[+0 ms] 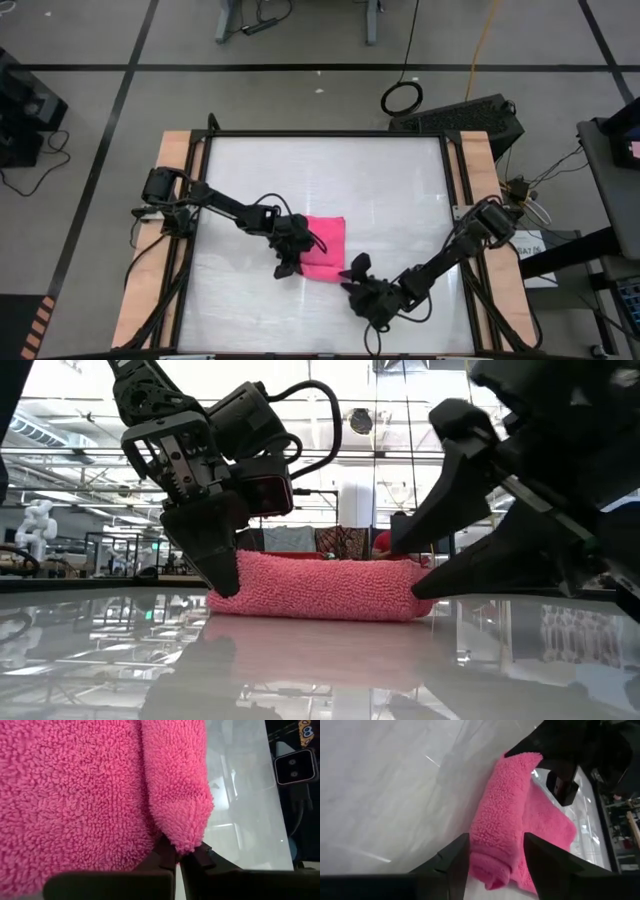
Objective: Roll towel
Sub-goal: Roll the pink towel
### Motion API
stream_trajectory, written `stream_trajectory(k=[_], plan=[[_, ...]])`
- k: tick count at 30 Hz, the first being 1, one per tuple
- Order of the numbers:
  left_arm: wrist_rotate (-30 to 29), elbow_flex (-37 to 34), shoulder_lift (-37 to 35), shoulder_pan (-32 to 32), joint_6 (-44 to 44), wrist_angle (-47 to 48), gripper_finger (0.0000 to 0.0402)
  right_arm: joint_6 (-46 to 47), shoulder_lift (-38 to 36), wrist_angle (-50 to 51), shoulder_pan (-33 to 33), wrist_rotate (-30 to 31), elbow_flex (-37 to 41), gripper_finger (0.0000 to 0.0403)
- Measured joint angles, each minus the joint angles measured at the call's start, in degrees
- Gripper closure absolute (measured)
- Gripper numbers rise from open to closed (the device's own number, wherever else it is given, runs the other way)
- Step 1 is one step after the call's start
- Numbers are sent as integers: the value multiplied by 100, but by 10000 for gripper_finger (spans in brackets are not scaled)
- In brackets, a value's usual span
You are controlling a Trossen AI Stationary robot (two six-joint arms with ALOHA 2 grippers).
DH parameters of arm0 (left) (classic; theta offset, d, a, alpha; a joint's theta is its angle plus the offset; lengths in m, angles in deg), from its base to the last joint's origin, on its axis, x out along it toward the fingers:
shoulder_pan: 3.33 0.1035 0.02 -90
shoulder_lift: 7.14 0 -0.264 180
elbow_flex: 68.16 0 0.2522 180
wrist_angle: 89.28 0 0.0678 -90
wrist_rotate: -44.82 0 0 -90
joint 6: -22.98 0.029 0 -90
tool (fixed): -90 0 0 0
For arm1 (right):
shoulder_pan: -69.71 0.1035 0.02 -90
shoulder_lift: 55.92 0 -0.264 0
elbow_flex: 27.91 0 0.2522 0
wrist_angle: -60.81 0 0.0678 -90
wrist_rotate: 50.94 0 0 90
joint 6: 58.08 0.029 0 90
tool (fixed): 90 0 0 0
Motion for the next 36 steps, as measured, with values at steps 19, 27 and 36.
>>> stream_trajectory(k=[19, 27, 36], plan=[[4, 7, -5, -183, 731, 22, 349, 2040, 34, 188, -690, -1342, 8, 385], [-1239, 35, -237, -621, 1253, 614, 215, 2565, -208, 195, -983, -2392, 12, 393], [-3649, 16, -1344, -1185, 2048, 1592, 185, 3429, -439, 187, -1514, -4361, 19, 399]])
